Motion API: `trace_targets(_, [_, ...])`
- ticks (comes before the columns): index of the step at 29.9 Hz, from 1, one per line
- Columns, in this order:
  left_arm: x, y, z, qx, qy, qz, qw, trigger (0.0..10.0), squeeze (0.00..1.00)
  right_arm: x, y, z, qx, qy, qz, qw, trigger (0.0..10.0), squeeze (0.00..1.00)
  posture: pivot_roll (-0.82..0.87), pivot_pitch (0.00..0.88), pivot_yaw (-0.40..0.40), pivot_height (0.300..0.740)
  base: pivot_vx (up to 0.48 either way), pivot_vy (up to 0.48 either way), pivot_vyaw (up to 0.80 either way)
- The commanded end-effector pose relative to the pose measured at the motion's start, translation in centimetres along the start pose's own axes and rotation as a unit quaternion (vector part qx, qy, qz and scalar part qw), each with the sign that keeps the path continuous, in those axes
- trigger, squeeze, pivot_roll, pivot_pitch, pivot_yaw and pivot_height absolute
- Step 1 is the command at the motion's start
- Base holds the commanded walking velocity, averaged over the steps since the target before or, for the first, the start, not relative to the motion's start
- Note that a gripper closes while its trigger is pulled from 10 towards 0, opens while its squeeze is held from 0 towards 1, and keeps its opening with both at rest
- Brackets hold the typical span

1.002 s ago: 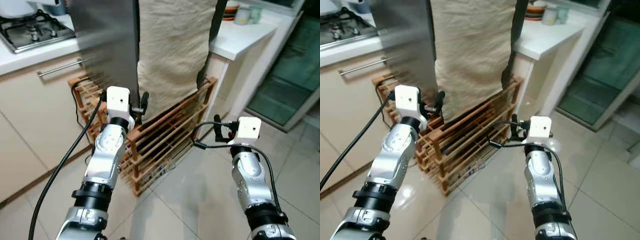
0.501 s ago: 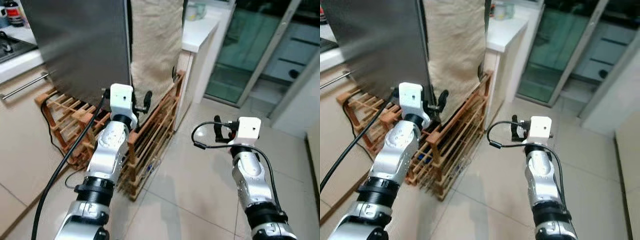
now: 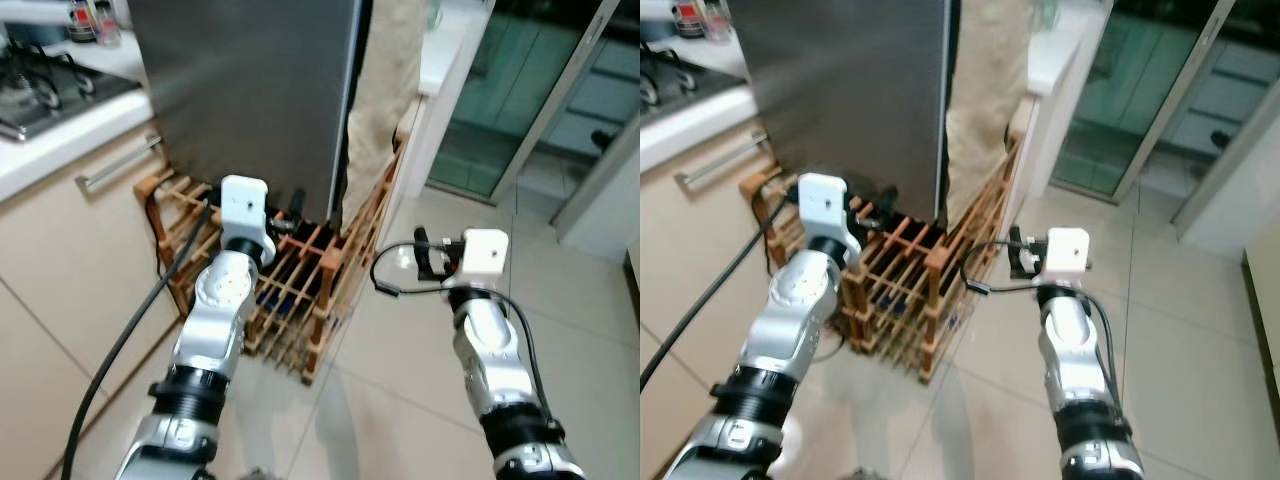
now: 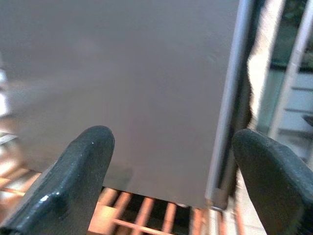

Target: Restocking fridge

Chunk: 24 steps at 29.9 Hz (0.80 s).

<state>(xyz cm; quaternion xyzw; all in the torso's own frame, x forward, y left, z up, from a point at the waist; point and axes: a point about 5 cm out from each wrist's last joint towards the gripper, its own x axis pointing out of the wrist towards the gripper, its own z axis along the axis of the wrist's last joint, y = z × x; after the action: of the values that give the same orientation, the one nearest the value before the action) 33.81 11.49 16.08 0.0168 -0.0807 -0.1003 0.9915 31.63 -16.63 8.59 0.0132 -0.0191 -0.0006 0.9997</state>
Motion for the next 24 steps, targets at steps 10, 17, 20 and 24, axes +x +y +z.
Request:
trace_targets(10, [-0.8,-2.0,0.2,0.025,-0.006,-0.073,0.997,10.0,0.00,-1.4,-2.3,-0.9,0.025,0.023,-0.060,0.998,10.0,0.02,-0.02,0.000,-0.037,0.740,0.424,0.000,0.00])
trace_targets(17, [-2.8,-0.1,-2.7,-0.006,0.066,-0.038,0.997,10.0,0.00,-2.8,-3.2,-1.6,0.011,0.037,-0.072,0.997,10.0,0.02,-0.02,0.000,-0.038,0.740,0.000,0.000,-0.11])
trace_targets(20, [-3.8,1.9,-3.6,-0.025,0.081,0.001,0.996,10.0,0.00,-3.6,-3.8,-1.7,0.001,0.042,-0.073,0.996,10.0,0.02,-0.02,0.000,-0.039,0.740,0.000,0.000,-0.80])
trace_targets(24, [-4.3,2.9,-3.7,-0.047,0.086,0.032,0.995,10.0,0.00,-3.8,-4.1,-1.6,-0.010,0.039,-0.066,0.997,10.0,0.02,-0.02,0.000,-0.045,0.740,0.000,-0.324,-0.20])
